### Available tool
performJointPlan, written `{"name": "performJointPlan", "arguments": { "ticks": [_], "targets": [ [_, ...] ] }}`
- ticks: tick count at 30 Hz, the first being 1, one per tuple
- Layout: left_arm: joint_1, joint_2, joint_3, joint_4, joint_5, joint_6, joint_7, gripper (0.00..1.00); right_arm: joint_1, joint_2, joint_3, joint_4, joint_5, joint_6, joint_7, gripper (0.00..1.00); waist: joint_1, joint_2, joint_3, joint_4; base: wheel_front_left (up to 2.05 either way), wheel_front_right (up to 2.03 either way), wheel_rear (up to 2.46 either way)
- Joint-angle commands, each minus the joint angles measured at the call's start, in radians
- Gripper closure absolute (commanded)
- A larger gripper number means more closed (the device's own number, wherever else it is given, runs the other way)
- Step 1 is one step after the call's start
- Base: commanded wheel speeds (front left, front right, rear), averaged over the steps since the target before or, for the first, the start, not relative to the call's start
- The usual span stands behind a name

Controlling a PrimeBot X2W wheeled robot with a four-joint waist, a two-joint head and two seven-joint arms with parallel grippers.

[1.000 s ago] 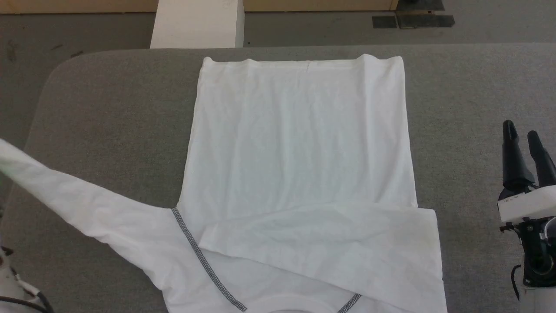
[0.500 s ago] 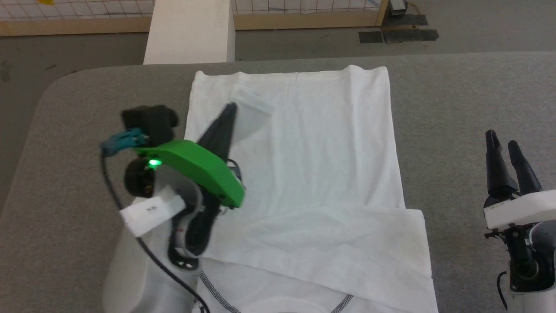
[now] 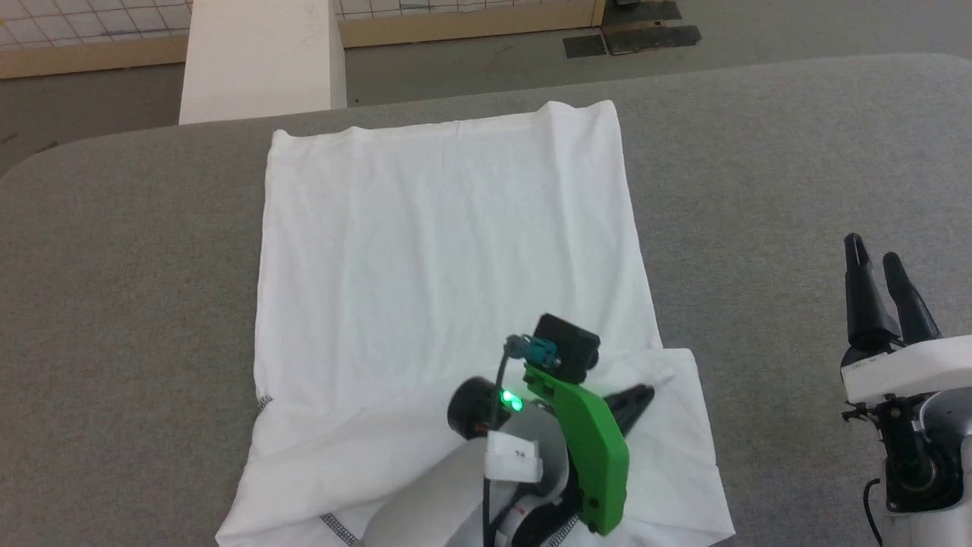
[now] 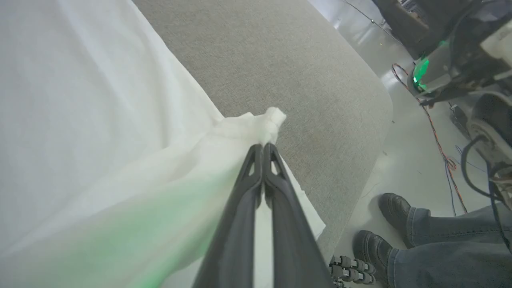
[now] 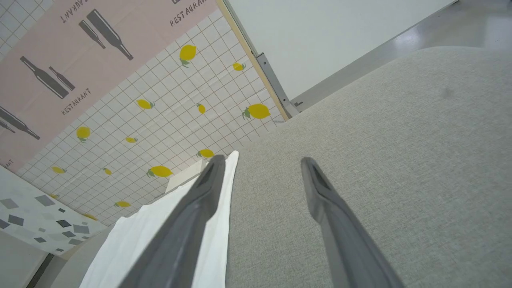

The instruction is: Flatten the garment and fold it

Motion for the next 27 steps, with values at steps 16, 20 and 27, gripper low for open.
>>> {"name": "performJointPlan", "arguments": {
  "ticks": [16,20,27],
  "targets": [
    [-0.11,0.012,0.04,0.053,-0.221,0.046,0.072,0.0,0.017,0.001,0.011,0.002,-0.002,-0.001,-0.003,0.0,0.0001,-0.0001,-0.018,0.033,0.0,0.0,0.0],
    [-0.152,0.1,0.182,0.034,-0.191,0.077,-0.081,0.0,0.016,0.001,0.025,-0.005,-0.011,-0.001,0.011,0.0,0.0001,-0.0001,-0.023,0.039,0.0,0.0,0.0],
    [-0.104,0.296,0.354,0.018,-0.062,0.161,-0.383,0.0,-0.008,0.001,0.044,-0.018,-0.035,-0.001,0.057,0.0,0.0001,-0.0001,-0.005,0.049,0.0,0.0,0.0]
  ]
}}
